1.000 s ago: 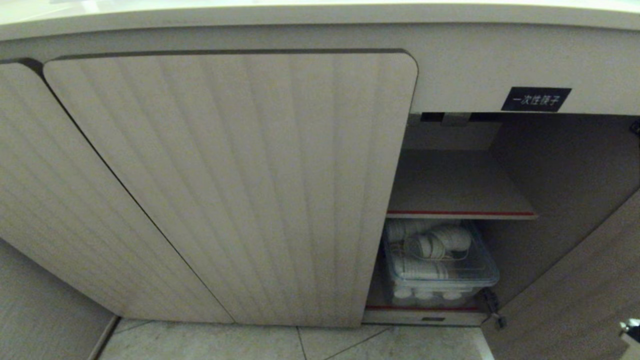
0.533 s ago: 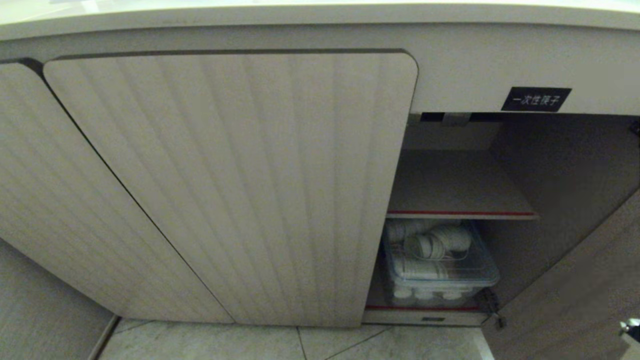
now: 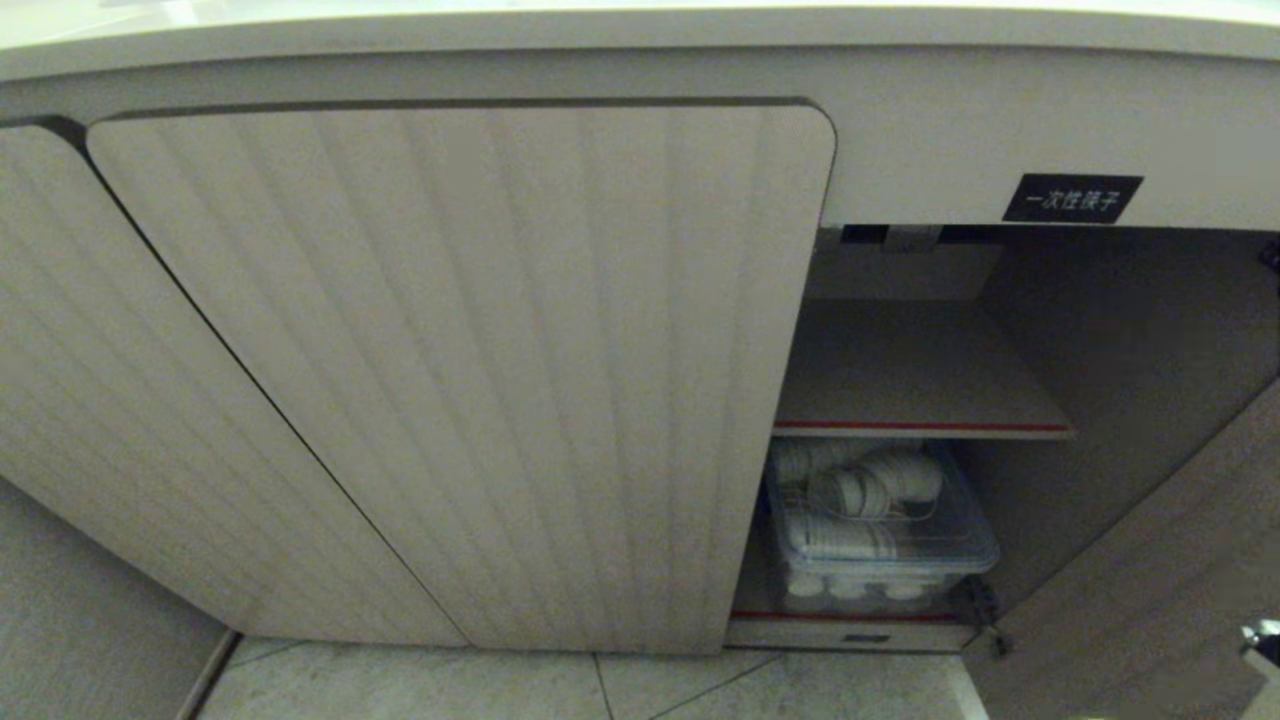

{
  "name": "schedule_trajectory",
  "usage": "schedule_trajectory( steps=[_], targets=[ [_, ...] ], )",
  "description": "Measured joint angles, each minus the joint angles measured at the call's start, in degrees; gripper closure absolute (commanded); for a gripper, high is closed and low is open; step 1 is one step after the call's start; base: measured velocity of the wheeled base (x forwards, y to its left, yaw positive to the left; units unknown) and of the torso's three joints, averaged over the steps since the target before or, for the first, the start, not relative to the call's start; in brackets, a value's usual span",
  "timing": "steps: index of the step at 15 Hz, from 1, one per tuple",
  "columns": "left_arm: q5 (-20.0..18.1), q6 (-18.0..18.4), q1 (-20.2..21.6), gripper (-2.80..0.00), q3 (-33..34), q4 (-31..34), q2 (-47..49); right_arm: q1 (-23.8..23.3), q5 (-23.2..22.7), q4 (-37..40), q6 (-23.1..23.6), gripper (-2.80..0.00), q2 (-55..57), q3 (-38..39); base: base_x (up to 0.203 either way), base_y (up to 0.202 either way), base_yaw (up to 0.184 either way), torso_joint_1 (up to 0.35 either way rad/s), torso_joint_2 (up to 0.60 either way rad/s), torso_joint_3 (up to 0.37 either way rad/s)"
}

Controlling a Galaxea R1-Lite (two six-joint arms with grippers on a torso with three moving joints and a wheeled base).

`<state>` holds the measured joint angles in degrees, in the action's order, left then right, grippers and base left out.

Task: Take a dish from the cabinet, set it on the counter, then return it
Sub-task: Put it back into the cabinet

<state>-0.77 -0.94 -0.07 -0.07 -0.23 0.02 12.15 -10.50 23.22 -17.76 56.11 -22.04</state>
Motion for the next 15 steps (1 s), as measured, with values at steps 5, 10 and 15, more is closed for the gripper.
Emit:
schedule_trajectory(
  steps=[5,10,15],
  targets=[
    [0.02,0.01,0.0,0.0,0.02,-0.01,0.0,-0.82,-0.05,-4.2,-4.2,0.0,-0.02,0.0,0.0,0.0,0.0,0.0,0.0,0.0],
    [-0.02,0.0,0.0,0.0,0.02,0.01,0.0,-0.88,-0.04,-4.76,-4.29,0.0,2.9,-3.15,0.0,0.0,0.0,0.0,0.0,0.0],
    [0.0,0.0,0.0,0.0,0.02,0.01,0.0,-0.93,-0.02,-4.79,-4.67,0.0,9.83,-9.2,0.0,0.0,0.0,0.0,0.0,0.0]
  ],
)
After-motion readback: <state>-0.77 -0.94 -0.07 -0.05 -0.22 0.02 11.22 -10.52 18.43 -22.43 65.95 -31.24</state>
